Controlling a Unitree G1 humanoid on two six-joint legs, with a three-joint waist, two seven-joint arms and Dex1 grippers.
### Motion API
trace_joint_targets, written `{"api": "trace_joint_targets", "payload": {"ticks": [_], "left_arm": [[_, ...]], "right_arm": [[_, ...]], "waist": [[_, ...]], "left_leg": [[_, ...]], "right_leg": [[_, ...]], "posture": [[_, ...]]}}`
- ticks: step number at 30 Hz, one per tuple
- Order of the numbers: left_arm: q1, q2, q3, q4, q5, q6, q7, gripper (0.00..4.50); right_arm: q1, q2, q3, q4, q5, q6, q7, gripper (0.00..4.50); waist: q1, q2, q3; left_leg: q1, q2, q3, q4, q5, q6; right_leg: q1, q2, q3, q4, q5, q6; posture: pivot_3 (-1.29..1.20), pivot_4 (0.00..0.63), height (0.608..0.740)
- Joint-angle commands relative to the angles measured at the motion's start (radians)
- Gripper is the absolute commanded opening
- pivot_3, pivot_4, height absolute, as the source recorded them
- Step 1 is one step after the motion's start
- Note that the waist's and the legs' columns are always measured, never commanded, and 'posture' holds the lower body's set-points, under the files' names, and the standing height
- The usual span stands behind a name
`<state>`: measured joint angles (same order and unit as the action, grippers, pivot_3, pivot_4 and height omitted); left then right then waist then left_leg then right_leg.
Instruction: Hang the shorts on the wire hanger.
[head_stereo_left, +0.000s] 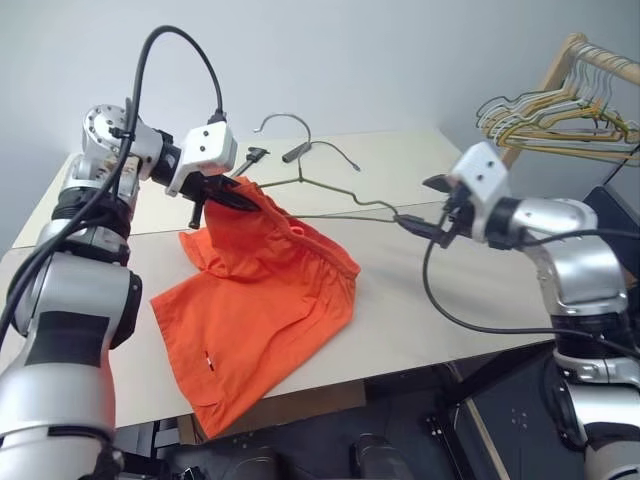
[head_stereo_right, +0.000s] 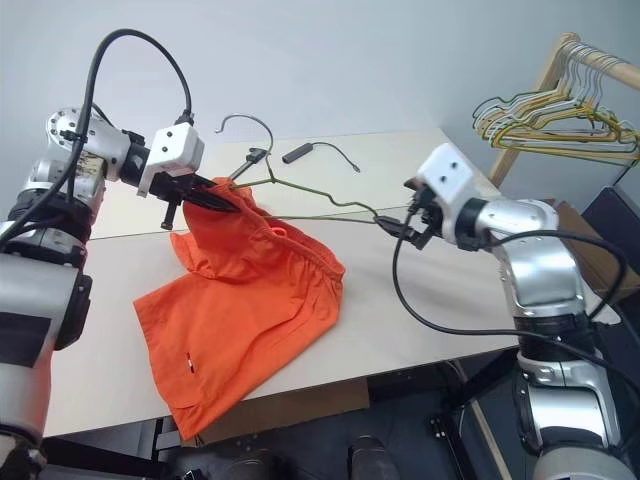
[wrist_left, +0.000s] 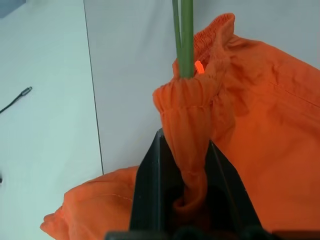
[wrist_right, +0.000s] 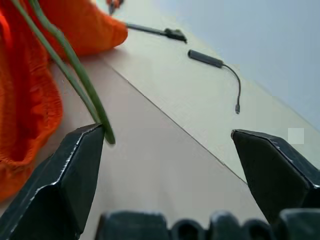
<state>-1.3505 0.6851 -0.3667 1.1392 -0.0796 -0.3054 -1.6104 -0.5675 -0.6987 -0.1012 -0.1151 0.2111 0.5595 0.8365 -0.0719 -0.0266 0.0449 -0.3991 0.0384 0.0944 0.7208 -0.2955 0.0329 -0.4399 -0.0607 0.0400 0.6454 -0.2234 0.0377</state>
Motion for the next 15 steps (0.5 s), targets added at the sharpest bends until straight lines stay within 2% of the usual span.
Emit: {"api": "trace_joint_targets", "payload": {"ticks": [1,4,7,15], "left_arm": [[-0.004,0.009,0.035,-0.01,0.003,-0.002,-0.004,0.0],[-0.004,0.011,0.047,-0.011,0.011,-0.005,-0.004,0.0],[-0.003,0.014,0.059,-0.013,0.014,-0.01,-0.004,0.0],[-0.003,0.016,0.079,-0.012,0.028,-0.016,-0.004,0.0]], "right_arm": [[0.081,-0.005,-0.087,-0.073,0.076,0.017,-0.002,4.45],[0.177,0.025,-0.089,-0.112,0.135,0.098,-0.013,4.45],[0.244,0.099,-0.06,-0.144,0.212,0.185,-0.035,4.45],[0.183,0.321,0.034,-0.03,0.282,0.343,-0.146,4.45]], "waist": [[-0.002,0.0,0.0],[-0.011,0.0,0.0],[-0.025,0.0,0.0],[-0.048,0.0,0.0]], "left_leg": [[0.0,0.0,0.0,0.0,0.0,0.0],[0.001,0.0,0.0,0.001,0.0,0.0],[0.003,0.0,0.0,0.001,0.0,0.0],[0.004,0.0,-0.006,0.001,0.0,0.0]], "right_leg": [[0.0,0.0,0.0,0.0,0.0,0.0],[0.0,0.0,0.001,0.001,0.0,0.0],[0.002,0.0,0.002,0.002,0.0,0.0],[0.002,0.0,0.003,0.002,0.0,0.0]], "posture": [[-0.1,0.0,0.74],[-0.1,0.0,0.74],[-0.1,0.0,0.74],[-0.1,0.0,0.74]]}}
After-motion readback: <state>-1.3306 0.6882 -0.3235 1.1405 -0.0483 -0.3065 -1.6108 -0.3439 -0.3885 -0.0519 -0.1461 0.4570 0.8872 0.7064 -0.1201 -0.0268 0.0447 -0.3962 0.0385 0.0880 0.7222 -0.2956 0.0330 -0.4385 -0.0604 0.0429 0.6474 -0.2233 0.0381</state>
